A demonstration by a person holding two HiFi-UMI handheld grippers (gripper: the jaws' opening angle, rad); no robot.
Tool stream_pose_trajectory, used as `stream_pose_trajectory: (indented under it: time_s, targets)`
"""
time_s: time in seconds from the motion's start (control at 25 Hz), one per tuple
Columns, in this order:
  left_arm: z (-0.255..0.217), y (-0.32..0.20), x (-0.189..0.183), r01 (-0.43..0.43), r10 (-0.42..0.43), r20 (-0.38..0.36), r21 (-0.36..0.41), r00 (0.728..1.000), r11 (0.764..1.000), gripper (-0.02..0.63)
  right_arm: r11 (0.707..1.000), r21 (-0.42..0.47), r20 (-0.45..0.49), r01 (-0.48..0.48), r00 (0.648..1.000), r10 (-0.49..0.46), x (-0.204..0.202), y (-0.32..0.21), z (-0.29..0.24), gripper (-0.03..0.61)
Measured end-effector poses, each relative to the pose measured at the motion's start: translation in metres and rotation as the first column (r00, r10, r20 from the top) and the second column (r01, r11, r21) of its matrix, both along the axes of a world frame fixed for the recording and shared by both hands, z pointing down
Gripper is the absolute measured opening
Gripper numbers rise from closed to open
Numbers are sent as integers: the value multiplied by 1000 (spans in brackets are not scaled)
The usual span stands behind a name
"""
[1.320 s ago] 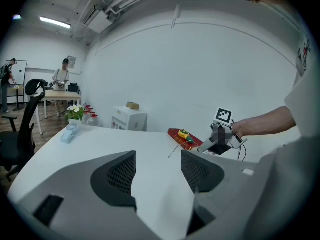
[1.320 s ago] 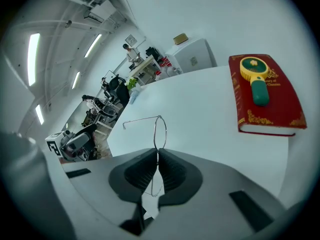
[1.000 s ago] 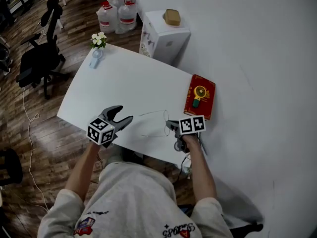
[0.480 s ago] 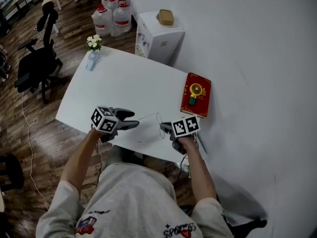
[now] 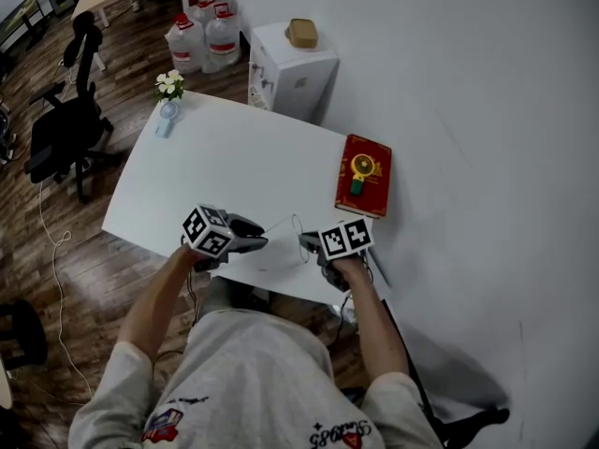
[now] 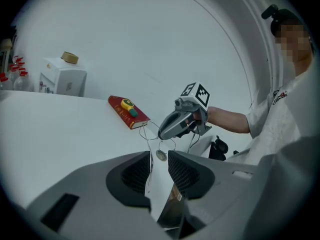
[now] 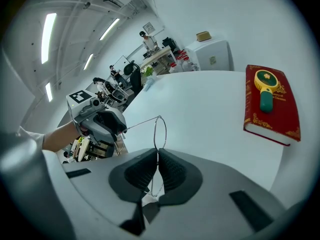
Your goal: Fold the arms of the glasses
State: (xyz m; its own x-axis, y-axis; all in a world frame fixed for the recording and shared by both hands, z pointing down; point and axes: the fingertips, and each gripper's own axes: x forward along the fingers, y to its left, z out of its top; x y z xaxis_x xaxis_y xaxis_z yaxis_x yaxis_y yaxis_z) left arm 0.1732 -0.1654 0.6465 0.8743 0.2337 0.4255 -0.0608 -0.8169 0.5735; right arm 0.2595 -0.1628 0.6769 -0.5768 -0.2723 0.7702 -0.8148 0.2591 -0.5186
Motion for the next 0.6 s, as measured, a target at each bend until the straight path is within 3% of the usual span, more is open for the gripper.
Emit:
stream_pose_trajectory:
  time_s: [0.36,0.6]
  targets:
    - [8,30,22,-125,124,61,-1,990,992,46,1000,14,0,0,1000,0,1,6,-7,17]
    - [15,39,31,-146,148,68,-35,987,989,40,1000,28,-5,2,1000,-2,-2,8,-9,17]
